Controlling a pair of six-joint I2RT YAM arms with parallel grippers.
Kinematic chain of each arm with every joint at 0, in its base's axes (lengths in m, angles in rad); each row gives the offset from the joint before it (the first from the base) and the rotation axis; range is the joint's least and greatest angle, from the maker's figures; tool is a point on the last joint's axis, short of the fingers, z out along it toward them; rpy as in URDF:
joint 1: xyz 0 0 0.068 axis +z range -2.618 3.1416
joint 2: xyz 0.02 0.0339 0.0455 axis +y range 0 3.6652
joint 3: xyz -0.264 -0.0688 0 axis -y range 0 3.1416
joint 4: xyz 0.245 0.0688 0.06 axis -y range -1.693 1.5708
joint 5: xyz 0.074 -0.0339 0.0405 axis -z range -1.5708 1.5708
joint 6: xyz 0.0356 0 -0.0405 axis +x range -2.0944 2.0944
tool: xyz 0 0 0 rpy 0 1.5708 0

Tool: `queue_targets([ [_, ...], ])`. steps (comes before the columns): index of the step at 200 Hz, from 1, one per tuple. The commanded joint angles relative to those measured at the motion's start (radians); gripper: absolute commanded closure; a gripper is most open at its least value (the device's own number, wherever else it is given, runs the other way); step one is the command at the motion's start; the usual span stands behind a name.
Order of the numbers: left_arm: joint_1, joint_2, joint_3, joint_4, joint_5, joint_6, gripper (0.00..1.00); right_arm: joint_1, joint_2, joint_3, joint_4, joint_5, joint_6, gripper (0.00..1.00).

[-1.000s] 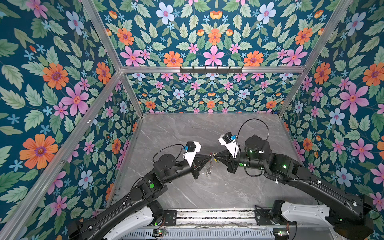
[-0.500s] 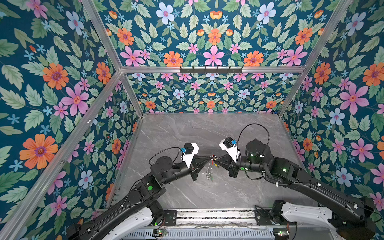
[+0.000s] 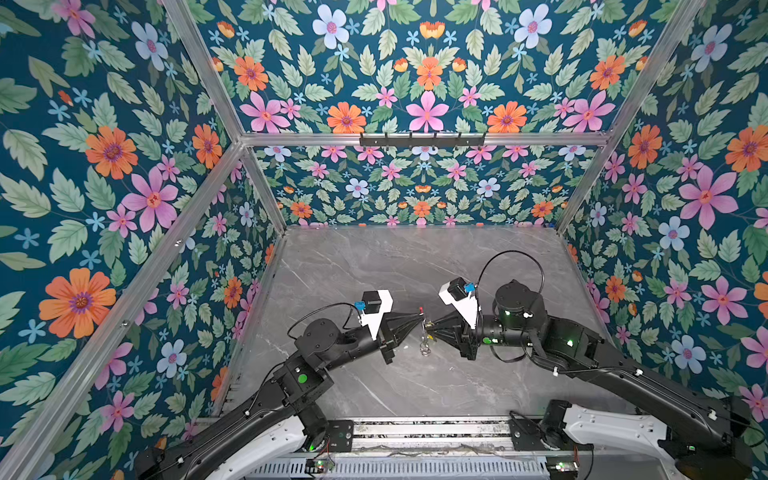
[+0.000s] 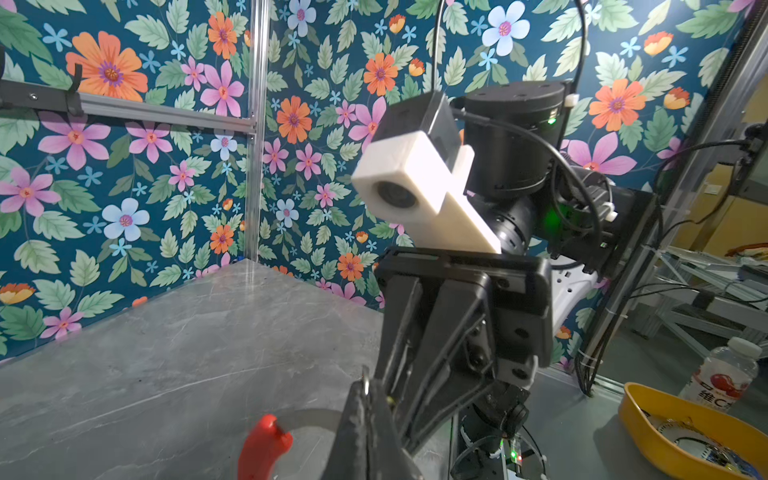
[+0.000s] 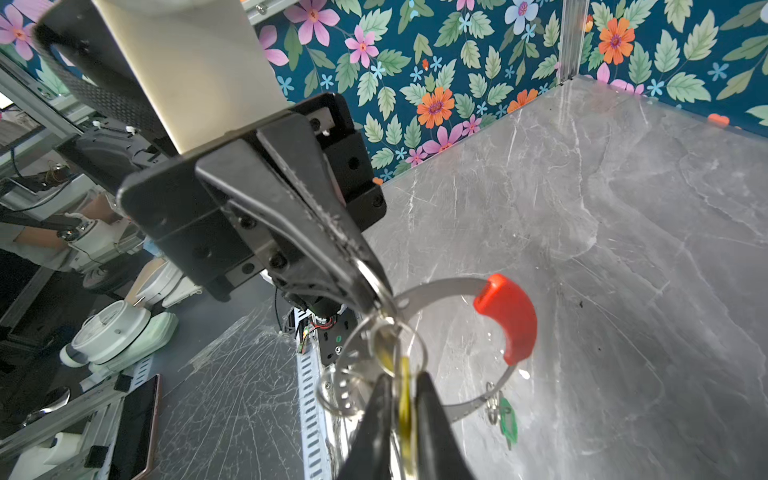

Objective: Remove the keys from the keyring

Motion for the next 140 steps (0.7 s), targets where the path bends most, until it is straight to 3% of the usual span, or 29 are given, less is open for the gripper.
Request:
queue_targets([
  [1, 0.001, 0.001, 0.011, 0.052, 0.035, -0.003, 1.00, -0.001, -0.031, -0.010, -0.013, 0.023, -0.006, 0.67],
  [14, 0.001, 0.000, 0.011, 0.051, 0.038, -0.006, 1.00, -0.005, -0.068, -0.024, -0.012, 0.044, -0.008, 0.59],
  [38, 0.001, -0.001, 0.004, 0.070, 0.045, -0.020, 1.00, -0.026, -0.119, -0.038, 0.030, 0.054, -0.007, 0.55],
  [74, 0.001, -0.007, -0.023, 0.148, 0.062, -0.046, 1.00, -0.063, -0.117, -0.066, 0.242, -0.068, 0.015, 0.53],
  [106, 0.001, -0.013, -0.048, 0.228, 0.072, -0.075, 1.00, -0.108, -0.067, -0.078, 0.396, -0.256, 0.084, 0.55],
  [140, 0.001, -0.007, -0.060, 0.283, 0.076, -0.094, 1.00, -0.109, -0.039, -0.080, 0.445, -0.334, 0.112, 0.64],
])
